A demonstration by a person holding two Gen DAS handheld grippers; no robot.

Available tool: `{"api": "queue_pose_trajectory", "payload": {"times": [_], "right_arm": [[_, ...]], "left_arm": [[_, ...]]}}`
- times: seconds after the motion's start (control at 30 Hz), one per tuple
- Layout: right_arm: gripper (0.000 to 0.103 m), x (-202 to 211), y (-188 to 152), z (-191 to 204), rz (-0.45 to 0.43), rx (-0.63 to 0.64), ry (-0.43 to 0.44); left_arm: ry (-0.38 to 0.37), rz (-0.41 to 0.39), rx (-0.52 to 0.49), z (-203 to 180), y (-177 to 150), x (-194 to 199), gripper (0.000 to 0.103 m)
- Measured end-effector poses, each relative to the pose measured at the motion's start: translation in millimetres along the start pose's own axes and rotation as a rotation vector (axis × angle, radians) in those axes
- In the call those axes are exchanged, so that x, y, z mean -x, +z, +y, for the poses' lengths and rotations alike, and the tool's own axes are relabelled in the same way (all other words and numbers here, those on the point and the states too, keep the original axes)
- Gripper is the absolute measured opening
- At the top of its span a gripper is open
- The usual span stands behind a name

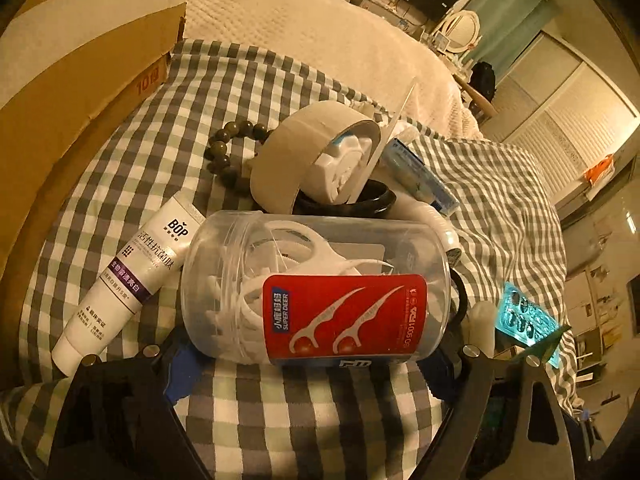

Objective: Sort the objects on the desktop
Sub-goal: 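Grasp the clear floss-pick jar with left tool while right tool grasps the beige paper box, then carry the jar and beige box into the cardboard box and release both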

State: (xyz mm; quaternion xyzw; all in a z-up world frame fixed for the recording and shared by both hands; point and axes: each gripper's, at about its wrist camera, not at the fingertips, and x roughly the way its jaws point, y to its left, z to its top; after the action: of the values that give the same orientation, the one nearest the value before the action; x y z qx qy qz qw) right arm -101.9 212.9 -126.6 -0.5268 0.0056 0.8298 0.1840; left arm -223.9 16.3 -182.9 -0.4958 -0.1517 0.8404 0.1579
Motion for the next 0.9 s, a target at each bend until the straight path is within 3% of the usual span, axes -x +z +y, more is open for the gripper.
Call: {"api": "queue_pose_trajectory", "payload": {"times": [0.07, 0.17, 0.5, 0.9], "right_arm": [[0.1, 6.0, -1.8, -5.6, -0.027, -0.011, 0.029], [0.075, 16.5, -5.3, -7.7, -0.048, -0.013, 0.07], [0.074, 40.5, -14.5, -19.2, -0.097, -0.019, 0.145], [0.074, 87.9, -15.6, -26.4, -0.211, -0.013, 0.21]], "left_arm": [[0.003, -0.009, -0.008, -0.6, -0.9, 3.0, 0.091], [0.017, -0.036, -0.032, -3.6, -5.1, 14.2, 0.091], [0.103, -0.099, -0.12, -12.2, -17.9, 57.3, 0.091], [0.11, -0.228, -0.177, -29.6, -18.5, 97.6, 0.09]]}}
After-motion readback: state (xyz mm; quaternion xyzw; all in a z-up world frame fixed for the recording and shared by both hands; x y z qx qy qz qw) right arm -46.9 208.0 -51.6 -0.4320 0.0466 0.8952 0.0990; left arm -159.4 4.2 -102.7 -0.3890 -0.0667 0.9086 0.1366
